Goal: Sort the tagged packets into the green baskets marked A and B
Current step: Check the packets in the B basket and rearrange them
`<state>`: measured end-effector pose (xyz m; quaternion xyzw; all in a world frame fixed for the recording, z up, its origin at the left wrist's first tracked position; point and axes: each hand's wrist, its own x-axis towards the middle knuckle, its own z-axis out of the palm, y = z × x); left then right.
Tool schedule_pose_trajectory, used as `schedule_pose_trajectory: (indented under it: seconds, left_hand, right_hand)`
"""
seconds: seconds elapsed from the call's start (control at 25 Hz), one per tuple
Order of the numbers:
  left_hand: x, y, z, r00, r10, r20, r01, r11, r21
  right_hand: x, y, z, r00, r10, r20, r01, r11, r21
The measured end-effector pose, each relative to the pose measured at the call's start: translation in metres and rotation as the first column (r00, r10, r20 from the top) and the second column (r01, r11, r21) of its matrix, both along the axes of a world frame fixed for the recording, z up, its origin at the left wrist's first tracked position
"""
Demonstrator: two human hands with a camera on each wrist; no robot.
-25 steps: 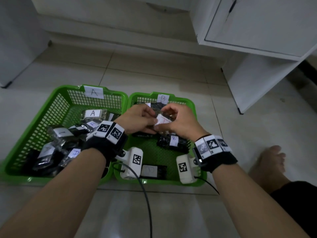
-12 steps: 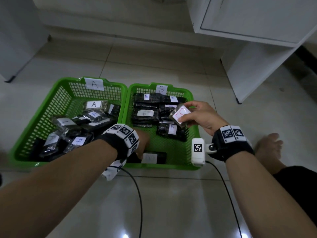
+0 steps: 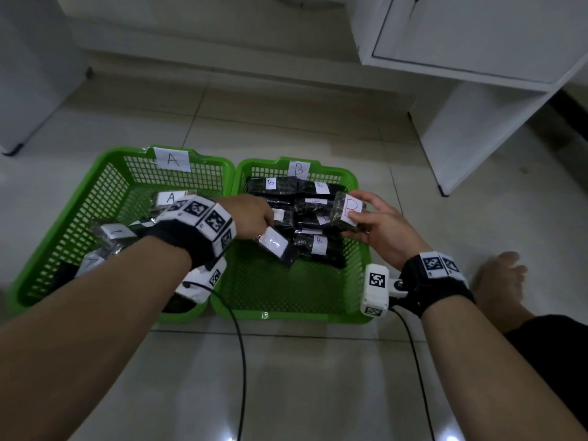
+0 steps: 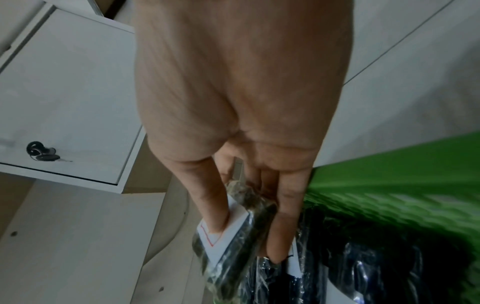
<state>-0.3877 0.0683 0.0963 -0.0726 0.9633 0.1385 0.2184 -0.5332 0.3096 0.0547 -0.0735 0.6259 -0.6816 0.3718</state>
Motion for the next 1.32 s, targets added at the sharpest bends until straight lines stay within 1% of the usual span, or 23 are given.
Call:
schedule_pose_trajectory:
  seconds: [0.12, 0.16, 0.2, 0.28, 0.32, 0.4, 0.44, 0.56, 0.68, 0.76, 0.84, 0.88, 0.92, 1.0, 1.08, 1.2, 1.32]
  left_hand:
    - [-0.002, -0.015, 0.015, 0.989, 0.064, -0.131, -0.070, 0.996, -0.046]
    - [-0.003, -0.023, 0.018, 0.986, 0.067, -0.155, -0.078, 0.995, -0.067]
    - [-0.002, -0.031, 0.017, 0.986, 0.076, -0.146, -0.089, 0.993, -0.083]
    - [-0.005, -0.038, 0.013, 0.986, 0.108, -0.125, -0.119, 0.989, -0.082]
    - [-0.007, -0.040, 0.009, 0.987, 0.100, -0.126, -0.116, 0.985, -0.125]
    - [-0.013, -0.042, -0.005, 0.983, 0.061, -0.172, -0.101, 0.967, -0.234]
    - [-0.016, -0.042, -0.008, 0.979, 0.049, -0.197, -0.101, 0.959, -0.263]
    - [-0.022, -0.040, -0.015, 0.964, 0.058, -0.259, -0.132, 0.952, -0.277]
    - [-0.032, -0.032, -0.022, 0.973, 0.026, -0.231, -0.102, 0.941, -0.322]
    - [-0.039, -0.026, -0.025, 0.991, -0.007, -0.132, -0.042, 0.931, -0.364]
    - [-0.041, -0.025, -0.025, 0.998, 0.000, -0.057, -0.020, 0.941, -0.339]
    - [-0.042, -0.025, -0.023, 0.997, 0.013, -0.075, -0.035, 0.954, -0.297]
    - [-0.044, -0.025, -0.020, 0.992, 0.030, -0.124, -0.060, 0.968, -0.245]
    - [-0.053, -0.019, -0.012, 0.964, 0.028, -0.264, -0.075, 0.983, -0.170]
    - [-0.067, -0.004, -0.009, 0.934, -0.032, -0.357, -0.029, 0.986, -0.163]
    - [-0.088, 0.023, -0.012, 0.930, -0.117, -0.349, 0.046, 0.977, -0.206]
    - [-0.098, 0.034, -0.024, 0.924, -0.140, -0.355, 0.079, 0.980, -0.181]
  right_hand:
    - [0.000, 0.001, -0.001, 0.999, 0.021, 0.036, -0.020, 0.999, -0.042]
    - [-0.001, 0.001, -0.001, 0.998, 0.018, 0.055, -0.015, 0.998, -0.065]
    - [-0.001, 0.003, -0.002, 0.997, 0.009, 0.076, -0.002, 0.996, -0.088]
    - [-0.002, 0.004, -0.004, 0.994, -0.013, 0.106, 0.026, 0.992, -0.122]
    - [-0.002, 0.005, -0.005, 0.993, -0.019, 0.116, 0.034, 0.991, -0.130]
    - [-0.002, 0.005, -0.005, 0.991, -0.026, 0.128, 0.044, 0.989, -0.138]
    - [-0.002, 0.005, -0.005, 0.991, -0.030, 0.134, 0.049, 0.989, -0.141]
    - [-0.003, 0.006, -0.006, 0.986, -0.039, 0.160, 0.065, 0.984, -0.164]
    - [-0.003, 0.007, -0.009, 0.979, -0.059, 0.193, 0.098, 0.976, -0.196]
    - [-0.003, 0.009, -0.009, 0.978, -0.059, 0.201, 0.102, 0.972, -0.213]
    - [-0.002, 0.009, -0.009, 0.977, -0.058, 0.203, 0.103, 0.971, -0.216]
    - [-0.001, 0.009, -0.008, 0.977, -0.064, 0.205, 0.110, 0.970, -0.217]
    - [0.000, 0.008, -0.008, 0.975, -0.073, 0.209, 0.120, 0.968, -0.221]
    - [0.002, 0.010, -0.008, 0.968, -0.087, 0.235, 0.148, 0.955, -0.258]
    - [0.005, 0.014, -0.009, 0.955, -0.098, 0.280, 0.185, 0.934, -0.306]
    - [0.005, 0.019, -0.009, 0.943, -0.114, 0.312, 0.216, 0.924, -0.315]
    - [0.004, 0.017, -0.009, 0.952, -0.129, 0.279, 0.202, 0.946, -0.252]
